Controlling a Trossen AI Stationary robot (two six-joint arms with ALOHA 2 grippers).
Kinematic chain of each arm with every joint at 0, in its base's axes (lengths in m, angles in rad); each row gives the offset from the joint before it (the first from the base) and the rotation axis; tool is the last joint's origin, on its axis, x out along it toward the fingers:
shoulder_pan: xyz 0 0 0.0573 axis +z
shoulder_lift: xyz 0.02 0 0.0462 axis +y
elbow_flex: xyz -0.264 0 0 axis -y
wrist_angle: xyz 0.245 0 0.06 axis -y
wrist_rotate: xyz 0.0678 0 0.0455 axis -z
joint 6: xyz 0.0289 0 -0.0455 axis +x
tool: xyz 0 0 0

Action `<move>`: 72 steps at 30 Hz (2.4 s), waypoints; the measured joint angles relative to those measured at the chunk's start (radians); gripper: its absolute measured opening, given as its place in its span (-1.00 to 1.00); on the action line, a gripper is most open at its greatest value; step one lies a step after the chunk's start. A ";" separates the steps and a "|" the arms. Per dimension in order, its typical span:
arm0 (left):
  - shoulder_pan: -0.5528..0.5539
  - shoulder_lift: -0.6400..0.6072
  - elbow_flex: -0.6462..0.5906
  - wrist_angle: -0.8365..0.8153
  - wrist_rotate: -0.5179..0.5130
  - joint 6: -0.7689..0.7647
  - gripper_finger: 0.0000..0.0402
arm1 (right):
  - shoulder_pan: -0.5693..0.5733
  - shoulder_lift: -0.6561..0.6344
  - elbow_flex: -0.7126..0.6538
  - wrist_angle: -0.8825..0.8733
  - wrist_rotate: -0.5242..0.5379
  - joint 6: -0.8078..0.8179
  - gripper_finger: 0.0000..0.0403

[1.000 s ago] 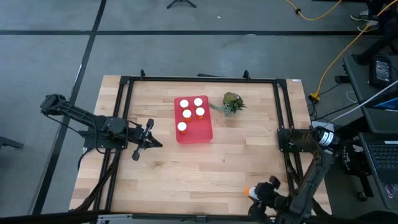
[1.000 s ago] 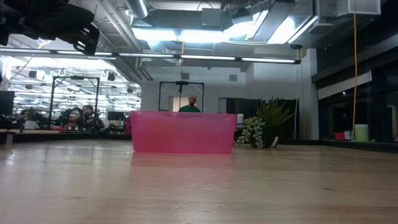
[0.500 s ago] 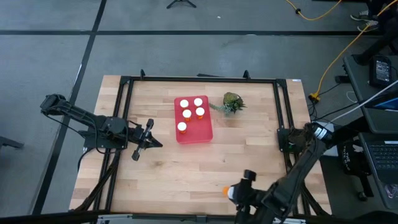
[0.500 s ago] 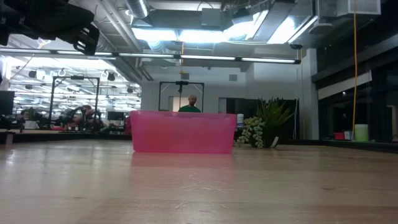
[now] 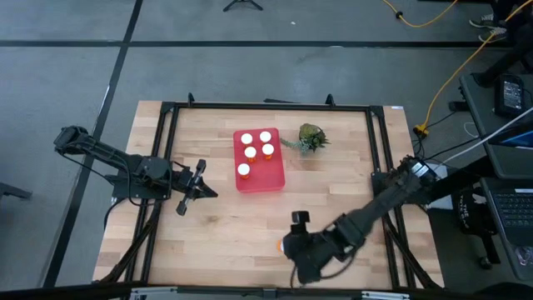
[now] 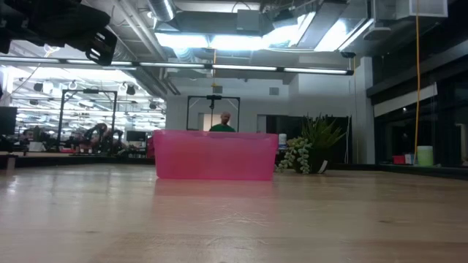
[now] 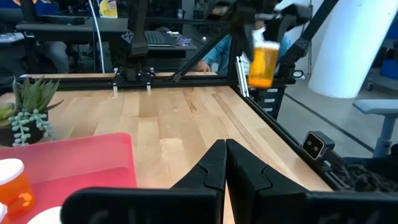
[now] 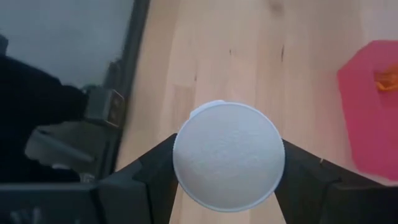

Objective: Pick and place pill bottles into a basket
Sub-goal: Put the orange pill bottle into the red bin

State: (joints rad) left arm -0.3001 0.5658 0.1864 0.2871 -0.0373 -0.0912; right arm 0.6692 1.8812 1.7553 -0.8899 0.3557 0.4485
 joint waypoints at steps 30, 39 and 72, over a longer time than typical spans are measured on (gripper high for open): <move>0.000 0.005 0.000 -0.021 -0.007 0.096 -0.98 | -0.484 -0.309 -0.551 0.396 -0.305 -0.447 0.08; 0.000 0.005 0.000 -0.021 -0.055 0.152 -0.98 | -0.610 -0.305 -0.551 0.492 -0.337 -0.524 0.08; 0.001 0.005 0.000 -0.015 -0.315 0.315 -0.96 | -0.829 -0.234 -0.462 0.484 -0.477 -0.454 0.08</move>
State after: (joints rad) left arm -0.2989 0.5713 0.1860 0.2725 -0.3524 0.2237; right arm -0.1600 1.6470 1.2933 -0.4057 -0.1209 -0.0054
